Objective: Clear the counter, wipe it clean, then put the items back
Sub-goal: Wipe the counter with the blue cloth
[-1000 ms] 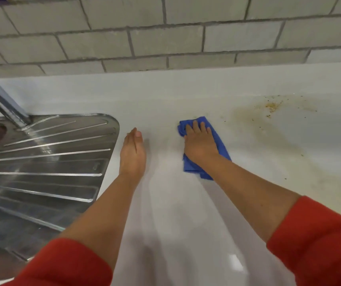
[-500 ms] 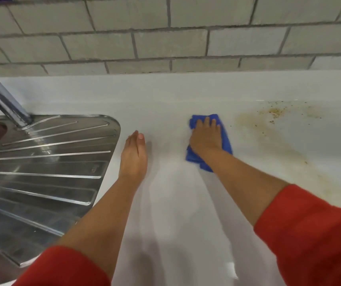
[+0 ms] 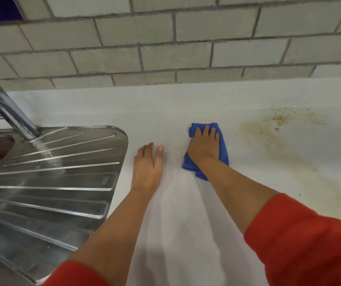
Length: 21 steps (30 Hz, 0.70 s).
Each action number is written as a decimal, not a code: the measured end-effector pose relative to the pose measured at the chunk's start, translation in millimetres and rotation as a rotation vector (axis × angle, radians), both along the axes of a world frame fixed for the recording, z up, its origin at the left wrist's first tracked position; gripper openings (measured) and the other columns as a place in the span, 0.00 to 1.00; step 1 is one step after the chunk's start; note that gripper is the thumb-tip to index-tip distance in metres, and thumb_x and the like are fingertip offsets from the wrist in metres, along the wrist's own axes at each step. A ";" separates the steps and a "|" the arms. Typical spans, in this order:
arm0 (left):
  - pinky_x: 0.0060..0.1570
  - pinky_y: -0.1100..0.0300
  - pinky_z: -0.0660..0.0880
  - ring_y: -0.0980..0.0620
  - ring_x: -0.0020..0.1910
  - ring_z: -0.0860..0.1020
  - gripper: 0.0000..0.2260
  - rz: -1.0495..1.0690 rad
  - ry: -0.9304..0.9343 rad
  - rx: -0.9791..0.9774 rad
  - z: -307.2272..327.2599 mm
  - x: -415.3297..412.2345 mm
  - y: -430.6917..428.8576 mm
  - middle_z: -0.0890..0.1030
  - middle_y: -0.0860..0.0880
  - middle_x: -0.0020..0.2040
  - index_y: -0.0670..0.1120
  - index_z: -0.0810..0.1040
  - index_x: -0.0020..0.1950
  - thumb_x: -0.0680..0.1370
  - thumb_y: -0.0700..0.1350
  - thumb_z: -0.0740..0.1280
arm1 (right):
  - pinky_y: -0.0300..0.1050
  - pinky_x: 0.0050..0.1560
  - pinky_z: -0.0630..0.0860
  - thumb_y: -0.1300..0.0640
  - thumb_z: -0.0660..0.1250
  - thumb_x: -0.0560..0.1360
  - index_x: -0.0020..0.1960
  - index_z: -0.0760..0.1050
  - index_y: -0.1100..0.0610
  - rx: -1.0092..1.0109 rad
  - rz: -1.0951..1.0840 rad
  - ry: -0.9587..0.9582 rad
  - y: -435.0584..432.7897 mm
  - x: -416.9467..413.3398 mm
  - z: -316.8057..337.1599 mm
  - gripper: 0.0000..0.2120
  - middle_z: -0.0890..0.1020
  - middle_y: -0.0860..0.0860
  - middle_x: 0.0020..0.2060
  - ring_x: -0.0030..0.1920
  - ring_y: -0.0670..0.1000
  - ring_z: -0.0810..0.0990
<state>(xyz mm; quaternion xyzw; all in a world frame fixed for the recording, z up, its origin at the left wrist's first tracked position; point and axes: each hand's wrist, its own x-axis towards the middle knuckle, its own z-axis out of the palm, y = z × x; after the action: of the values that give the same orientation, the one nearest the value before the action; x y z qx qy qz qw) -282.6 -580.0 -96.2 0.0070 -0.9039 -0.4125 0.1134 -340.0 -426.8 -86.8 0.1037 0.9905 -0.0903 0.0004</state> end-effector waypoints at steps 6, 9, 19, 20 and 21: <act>0.71 0.59 0.55 0.50 0.73 0.60 0.21 0.045 -0.020 0.228 9.6 -0.6 -5.2 0.63 0.46 0.73 0.42 0.67 0.70 0.82 0.52 0.51 | 0.50 0.75 0.41 0.50 0.46 0.83 0.77 0.48 0.54 -0.312 0.473 -0.179 -35.0 38.4 20.4 0.24 0.46 0.54 0.77 0.77 0.54 0.43; 0.73 0.56 0.51 0.48 0.75 0.53 0.20 -0.046 -0.023 0.032 20.5 -14.5 20.3 0.56 0.44 0.76 0.42 0.66 0.71 0.82 0.50 0.52 | 0.46 0.75 0.47 0.56 0.49 0.83 0.76 0.52 0.55 -0.324 0.399 -0.179 11.7 38.0 49.2 0.23 0.48 0.56 0.77 0.77 0.55 0.46; 0.74 0.49 0.42 0.49 0.77 0.45 0.29 -0.421 -0.141 -0.744 5.9 -24.6 58.7 0.45 0.48 0.78 0.49 0.47 0.77 0.80 0.61 0.47 | 0.52 0.71 0.63 0.53 0.52 0.81 0.76 0.51 0.47 0.130 0.256 -0.449 83.7 63.0 53.7 0.25 0.55 0.53 0.75 0.73 0.57 0.60; 0.74 0.50 0.43 0.50 0.77 0.46 0.31 -0.423 -0.136 -0.747 6.6 -35.3 48.2 0.46 0.49 0.78 0.49 0.47 0.77 0.79 0.62 0.48 | 0.52 0.71 0.63 0.52 0.52 0.81 0.76 0.51 0.46 0.130 0.260 -0.444 85.2 64.6 54.7 0.25 0.54 0.51 0.76 0.74 0.57 0.59; 0.74 0.50 0.43 0.50 0.77 0.46 0.32 -0.388 -0.138 -0.747 6.9 -49.2 39.3 0.47 0.48 0.78 0.47 0.47 0.77 0.79 0.62 0.49 | 0.52 0.71 0.63 0.52 0.52 0.81 0.76 0.50 0.46 0.127 0.267 -0.442 85.6 66.2 54.9 0.25 0.53 0.50 0.76 0.74 0.56 0.58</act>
<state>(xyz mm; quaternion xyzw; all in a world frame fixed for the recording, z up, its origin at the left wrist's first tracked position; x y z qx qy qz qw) -331.9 -540.6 -89.4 -0.1770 -0.9813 -0.0688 -0.0323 -273.9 -341.2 -31.9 -0.0109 0.9750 -0.0023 0.2221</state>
